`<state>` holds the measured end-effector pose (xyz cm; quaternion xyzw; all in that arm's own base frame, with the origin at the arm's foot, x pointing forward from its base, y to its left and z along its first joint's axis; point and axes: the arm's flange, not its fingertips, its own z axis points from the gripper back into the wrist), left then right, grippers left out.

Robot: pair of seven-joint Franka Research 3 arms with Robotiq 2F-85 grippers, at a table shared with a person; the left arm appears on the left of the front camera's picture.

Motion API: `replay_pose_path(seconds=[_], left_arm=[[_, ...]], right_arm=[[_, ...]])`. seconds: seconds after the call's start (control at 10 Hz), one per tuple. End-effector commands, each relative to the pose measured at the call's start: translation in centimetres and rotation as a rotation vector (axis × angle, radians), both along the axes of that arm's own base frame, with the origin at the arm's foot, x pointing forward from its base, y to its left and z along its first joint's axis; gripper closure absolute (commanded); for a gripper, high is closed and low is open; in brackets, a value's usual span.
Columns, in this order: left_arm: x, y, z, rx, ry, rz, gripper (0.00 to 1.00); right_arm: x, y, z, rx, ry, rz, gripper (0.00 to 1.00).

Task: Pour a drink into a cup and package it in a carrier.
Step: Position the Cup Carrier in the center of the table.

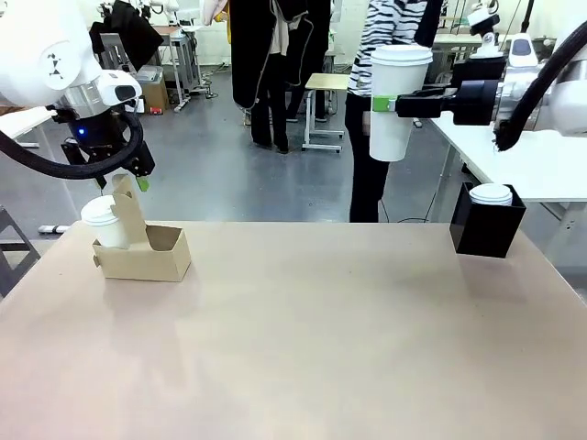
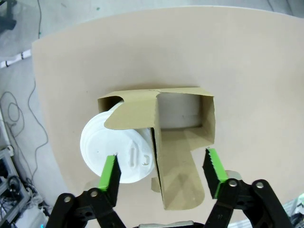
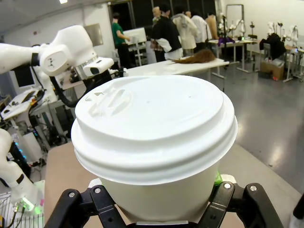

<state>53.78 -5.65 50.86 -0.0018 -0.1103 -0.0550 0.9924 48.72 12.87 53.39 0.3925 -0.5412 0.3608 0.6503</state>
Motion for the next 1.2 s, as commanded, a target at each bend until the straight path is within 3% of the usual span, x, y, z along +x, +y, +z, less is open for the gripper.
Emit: replay_pose_path(seconds=[0.0, 0.1, 0.2, 0.4, 0.8, 0.9, 1.1], left_arm=[[0.30, 0.70, 0.45, -0.024, 0.025, -0.005, 1.00], [0.39, 0.80, 0.47, -0.026, 0.031, -0.004, 1.00], [0.48, 0.78, 0.40, -0.026, 0.040, -0.003, 0.75], [0.70, 0.78, 0.24, -0.030, 0.050, -0.006, 1.00], [0.95, 0.81, 0.10, -0.059, 0.082, 0.036, 1.00], [0.41, 0.23, -0.33, -0.017, 0.044, 0.009, 1.00], [0.41, 0.23, -0.33, -0.017, 0.044, 0.009, 1.00]], right_arm=[[0.20, 0.40, 0.30, 0.006, -0.022, -0.020, 0.20], [0.20, 0.40, 0.30, 0.006, -0.022, -0.020, 0.20], [0.20, 0.40, 0.30, 0.006, -0.022, -0.020, 0.20], [0.20, 0.40, 0.30, 0.006, -0.022, -0.020, 0.20], [0.20, 0.40, 0.30, 0.006, -0.022, -0.020, 0.20], [0.20, 0.40, 0.30, 0.006, -0.022, -0.020, 0.20], [0.20, 0.40, 0.30, 0.006, -0.022, -0.020, 0.20]])
